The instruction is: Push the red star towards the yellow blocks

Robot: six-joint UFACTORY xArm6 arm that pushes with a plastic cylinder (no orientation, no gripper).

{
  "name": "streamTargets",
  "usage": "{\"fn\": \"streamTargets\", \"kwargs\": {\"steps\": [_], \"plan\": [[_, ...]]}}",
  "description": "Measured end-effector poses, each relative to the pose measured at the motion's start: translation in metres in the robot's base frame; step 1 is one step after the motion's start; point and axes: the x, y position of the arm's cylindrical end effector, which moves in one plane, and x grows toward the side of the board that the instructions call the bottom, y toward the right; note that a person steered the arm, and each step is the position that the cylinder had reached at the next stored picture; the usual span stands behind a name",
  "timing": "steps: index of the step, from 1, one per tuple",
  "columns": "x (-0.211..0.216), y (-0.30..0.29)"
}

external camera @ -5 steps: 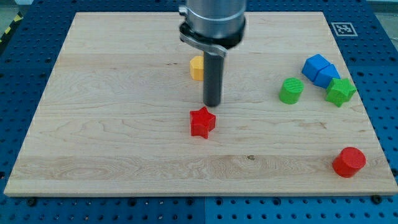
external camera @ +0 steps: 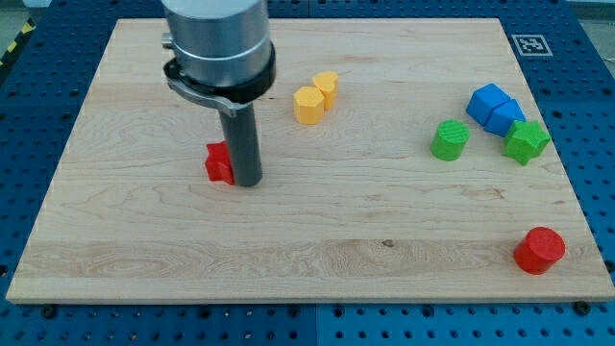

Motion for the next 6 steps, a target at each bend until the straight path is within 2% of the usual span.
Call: {"fn": "streamTargets", "kwargs": {"steps": [1,2,4,5,6], "plan": [[0.023,-0.003],[0.03,-0.04],[-0.085,-0.042],[-0.088,-0.051],[-0.046,-0.084]]}}
